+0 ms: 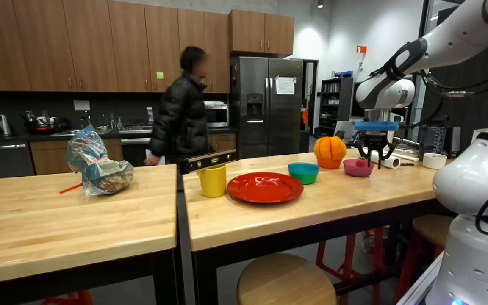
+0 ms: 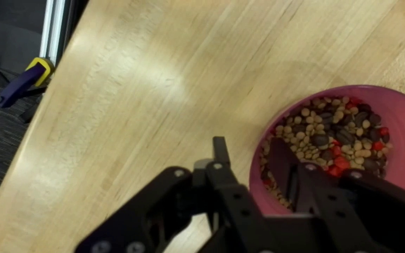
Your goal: Pour the contents from the pink bowl into the green bowl
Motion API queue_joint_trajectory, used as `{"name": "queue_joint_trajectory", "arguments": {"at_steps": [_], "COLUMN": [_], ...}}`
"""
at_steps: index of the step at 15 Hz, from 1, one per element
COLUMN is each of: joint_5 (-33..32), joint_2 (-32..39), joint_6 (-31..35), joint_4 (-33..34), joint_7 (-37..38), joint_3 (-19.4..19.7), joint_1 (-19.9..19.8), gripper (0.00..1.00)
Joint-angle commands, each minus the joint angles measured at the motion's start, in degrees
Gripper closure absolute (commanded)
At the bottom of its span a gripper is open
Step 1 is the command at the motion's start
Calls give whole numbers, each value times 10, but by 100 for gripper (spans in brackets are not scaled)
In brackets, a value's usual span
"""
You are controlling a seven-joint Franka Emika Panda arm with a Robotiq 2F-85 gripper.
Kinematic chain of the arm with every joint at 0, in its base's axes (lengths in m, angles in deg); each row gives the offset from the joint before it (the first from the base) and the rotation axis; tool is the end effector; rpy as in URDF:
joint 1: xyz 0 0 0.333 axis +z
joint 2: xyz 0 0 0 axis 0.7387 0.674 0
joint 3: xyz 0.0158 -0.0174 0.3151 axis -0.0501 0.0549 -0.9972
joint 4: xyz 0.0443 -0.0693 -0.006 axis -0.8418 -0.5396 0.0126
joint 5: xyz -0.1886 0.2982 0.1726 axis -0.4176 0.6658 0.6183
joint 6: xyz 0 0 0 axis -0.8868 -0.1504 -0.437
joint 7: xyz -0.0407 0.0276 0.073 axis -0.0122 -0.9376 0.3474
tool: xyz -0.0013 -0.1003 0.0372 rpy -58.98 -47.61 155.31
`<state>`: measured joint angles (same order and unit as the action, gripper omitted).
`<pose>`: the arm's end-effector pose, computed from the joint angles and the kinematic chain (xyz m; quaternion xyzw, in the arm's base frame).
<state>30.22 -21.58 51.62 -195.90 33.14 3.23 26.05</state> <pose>0.3532 -0.2491 0.4046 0.7929 -0.6077 -0.0447 0.0040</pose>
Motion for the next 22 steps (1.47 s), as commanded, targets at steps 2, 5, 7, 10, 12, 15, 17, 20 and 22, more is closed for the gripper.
{"name": "queue_joint_trajectory", "arguments": {"at_steps": [2,5,7,10,12,15,17,20,22], "joint_5": [-9,-9,-1,12,16,15,16,27,31], "joint_2": [0,-2,-6,-17,-22,-27,-30,-35,-42], "joint_6": [2,1,-1,-9,-15,-23,-31,-39,-46], "joint_4": [-3,-1,0,4,9,12,15,21,27], "joint_7": [20,20,11,-18,-44,-75,-98,-134,-156], "joint_3": [-5,-6,-5,-4,-6,-13,-19,-28,-35], "joint_1": [-4,-3,0,9,17,27,34,48,56], "gripper": [100,100,99,99,99,99,99,99,99]}}
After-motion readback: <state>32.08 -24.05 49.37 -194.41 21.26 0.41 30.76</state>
